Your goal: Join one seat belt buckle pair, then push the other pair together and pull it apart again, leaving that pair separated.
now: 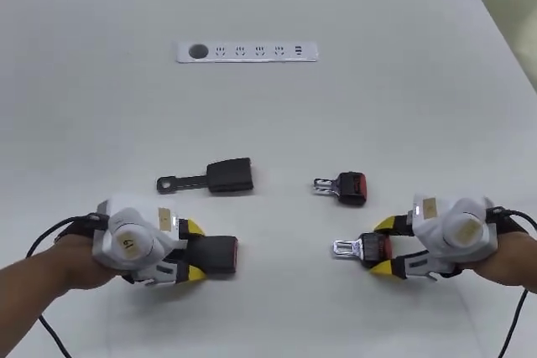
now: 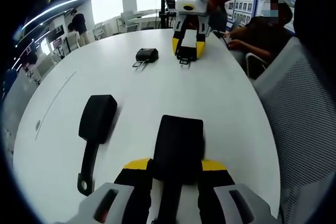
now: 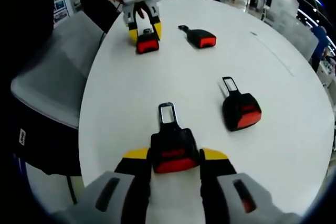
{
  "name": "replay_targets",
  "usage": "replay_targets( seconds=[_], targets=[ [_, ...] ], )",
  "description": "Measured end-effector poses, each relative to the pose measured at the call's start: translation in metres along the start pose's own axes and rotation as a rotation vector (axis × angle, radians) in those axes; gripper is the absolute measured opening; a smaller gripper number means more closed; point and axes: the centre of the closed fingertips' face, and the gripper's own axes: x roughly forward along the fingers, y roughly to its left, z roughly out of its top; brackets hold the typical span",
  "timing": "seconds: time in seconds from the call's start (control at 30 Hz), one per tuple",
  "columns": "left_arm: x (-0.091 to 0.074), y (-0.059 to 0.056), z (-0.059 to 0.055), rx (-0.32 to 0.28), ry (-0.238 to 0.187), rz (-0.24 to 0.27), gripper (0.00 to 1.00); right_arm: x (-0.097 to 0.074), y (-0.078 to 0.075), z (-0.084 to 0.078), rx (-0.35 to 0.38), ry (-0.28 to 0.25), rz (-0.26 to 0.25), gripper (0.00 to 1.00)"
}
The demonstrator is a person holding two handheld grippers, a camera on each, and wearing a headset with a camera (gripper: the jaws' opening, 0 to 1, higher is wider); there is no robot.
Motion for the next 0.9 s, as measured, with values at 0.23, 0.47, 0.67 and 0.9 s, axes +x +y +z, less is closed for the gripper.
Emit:
replay_targets(
  seconds=[0.23,0.47,0.67,0.9],
  targets=[
    [0.001,0.001,-0.001,0.002,0.021,0.000,0.34,0.008,0.007,0.011,-0.023,-0.005,0.013,0.36],
    [0.002,0.000,-0.001,-0.011,0.034,0.002,0.34,0.013,0.011,0.019,-0.028,-0.012,0.021,0.36],
    [0.002,0.000,-0.002,-0.011,0.045,0.003,0.34,0.018,0.019,0.029,-0.035,-0.033,0.035,0.36],
    [0.002,0.000,-0.002,-0.007,0.052,0.000,0.34,0.027,0.022,0.044,-0.011,-0.066,0.042,0.36]
  ],
)
